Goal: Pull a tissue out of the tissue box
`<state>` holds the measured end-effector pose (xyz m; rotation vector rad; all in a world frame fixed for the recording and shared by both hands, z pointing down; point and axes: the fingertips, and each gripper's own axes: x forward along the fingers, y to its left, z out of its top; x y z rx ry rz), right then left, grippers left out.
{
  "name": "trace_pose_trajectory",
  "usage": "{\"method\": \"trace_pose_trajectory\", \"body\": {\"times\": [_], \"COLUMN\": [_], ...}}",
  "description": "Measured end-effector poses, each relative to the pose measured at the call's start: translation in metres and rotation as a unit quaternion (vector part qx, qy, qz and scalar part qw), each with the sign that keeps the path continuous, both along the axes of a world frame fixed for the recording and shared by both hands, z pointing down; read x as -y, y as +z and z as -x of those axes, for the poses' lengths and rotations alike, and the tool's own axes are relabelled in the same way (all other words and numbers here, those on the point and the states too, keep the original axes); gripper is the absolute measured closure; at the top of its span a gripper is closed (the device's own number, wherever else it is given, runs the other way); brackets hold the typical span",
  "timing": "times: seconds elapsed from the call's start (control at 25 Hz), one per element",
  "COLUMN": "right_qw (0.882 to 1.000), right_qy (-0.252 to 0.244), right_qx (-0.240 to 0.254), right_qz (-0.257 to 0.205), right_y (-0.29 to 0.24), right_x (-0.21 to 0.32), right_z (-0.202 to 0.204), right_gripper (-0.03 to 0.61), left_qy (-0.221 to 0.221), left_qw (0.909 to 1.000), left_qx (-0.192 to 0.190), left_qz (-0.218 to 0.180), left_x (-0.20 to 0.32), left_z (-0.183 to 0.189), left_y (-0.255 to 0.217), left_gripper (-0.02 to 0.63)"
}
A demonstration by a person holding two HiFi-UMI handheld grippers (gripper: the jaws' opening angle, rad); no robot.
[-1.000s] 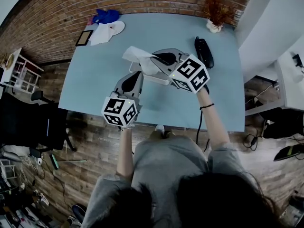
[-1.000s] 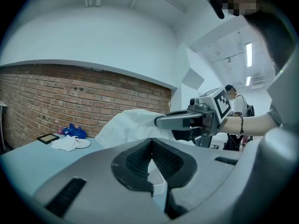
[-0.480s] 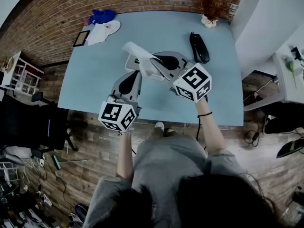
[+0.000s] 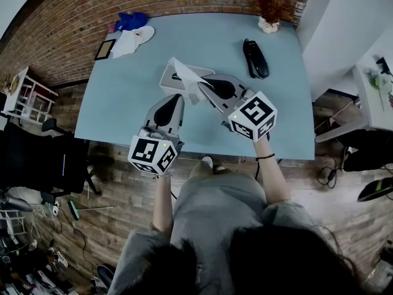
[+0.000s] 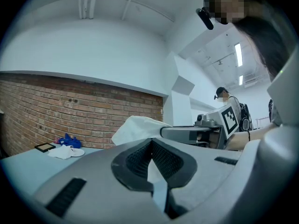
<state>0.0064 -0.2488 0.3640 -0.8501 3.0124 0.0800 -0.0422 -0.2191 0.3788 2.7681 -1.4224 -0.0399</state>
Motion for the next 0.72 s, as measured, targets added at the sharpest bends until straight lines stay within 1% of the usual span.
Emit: {"method": "trace_pose_trajectory", "body": {"times": [0.36, 0.72], "right_qw": [1.0, 1.0], "right_qy": [0.02, 0.019], "right_qx": [0.007, 0.004], "right_qz": [0.004, 0.007], "right_y": [0.003, 0.008], "right_x": [0.002, 0.001], "right_z": [-0.019, -0.015], "right_gripper": [0.578, 0.578], "left_qy": [-0.004, -0.006], "left_qw": [1.0, 1.0], "left_qx": [0.002, -0.003], "left_qz": [0.0, 0.003], "left_x": [0.0, 0.001], "left_z": [0.0, 0.003], "left_y": [0.0, 0.005], "left_gripper": [0.611, 0.611]}}
